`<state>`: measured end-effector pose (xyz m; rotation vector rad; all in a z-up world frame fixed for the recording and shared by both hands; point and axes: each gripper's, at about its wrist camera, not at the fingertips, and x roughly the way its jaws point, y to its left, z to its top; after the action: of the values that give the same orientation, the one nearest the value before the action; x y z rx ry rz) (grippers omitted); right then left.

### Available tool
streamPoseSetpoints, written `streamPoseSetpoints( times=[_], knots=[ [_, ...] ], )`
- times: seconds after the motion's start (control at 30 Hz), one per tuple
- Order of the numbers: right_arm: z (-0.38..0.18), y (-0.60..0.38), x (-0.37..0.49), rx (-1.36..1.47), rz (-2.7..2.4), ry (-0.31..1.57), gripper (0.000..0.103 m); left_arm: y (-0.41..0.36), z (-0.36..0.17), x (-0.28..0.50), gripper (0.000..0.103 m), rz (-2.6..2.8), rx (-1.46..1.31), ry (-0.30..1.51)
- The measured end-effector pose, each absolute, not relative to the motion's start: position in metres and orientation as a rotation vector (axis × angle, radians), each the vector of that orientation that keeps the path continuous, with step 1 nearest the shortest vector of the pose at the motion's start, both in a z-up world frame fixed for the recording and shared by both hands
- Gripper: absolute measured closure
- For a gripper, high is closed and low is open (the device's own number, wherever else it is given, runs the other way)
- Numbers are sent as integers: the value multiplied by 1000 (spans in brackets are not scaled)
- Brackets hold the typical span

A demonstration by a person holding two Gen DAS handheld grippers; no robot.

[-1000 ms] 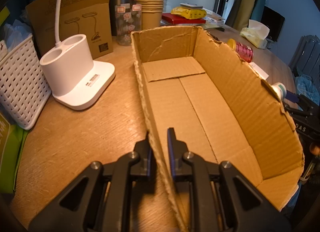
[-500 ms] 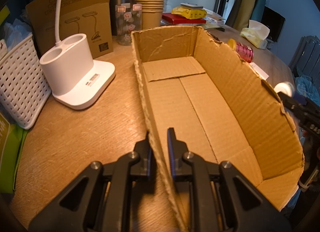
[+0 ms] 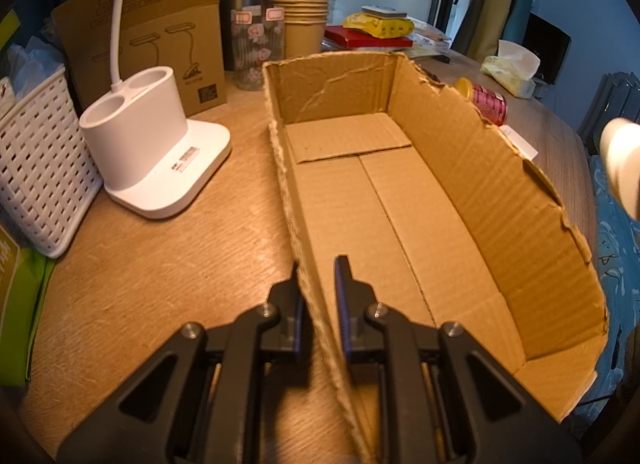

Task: Organize rigid objects
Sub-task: 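Carry the pill bottle into the box and open the right gripper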

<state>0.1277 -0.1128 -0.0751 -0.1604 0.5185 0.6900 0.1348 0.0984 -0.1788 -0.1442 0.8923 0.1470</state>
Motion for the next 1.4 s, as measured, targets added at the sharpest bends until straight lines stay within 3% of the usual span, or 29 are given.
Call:
streamPoseSetpoints(
  times=[1.17,1.4],
  knots=[
    [-109,-67,108,-213,909,627,23,99,-178,134,88,146,-147,893],
    [-102,-78,109,-170,908,600,15,98,-178,133,88,146,-148,894]
  ],
)
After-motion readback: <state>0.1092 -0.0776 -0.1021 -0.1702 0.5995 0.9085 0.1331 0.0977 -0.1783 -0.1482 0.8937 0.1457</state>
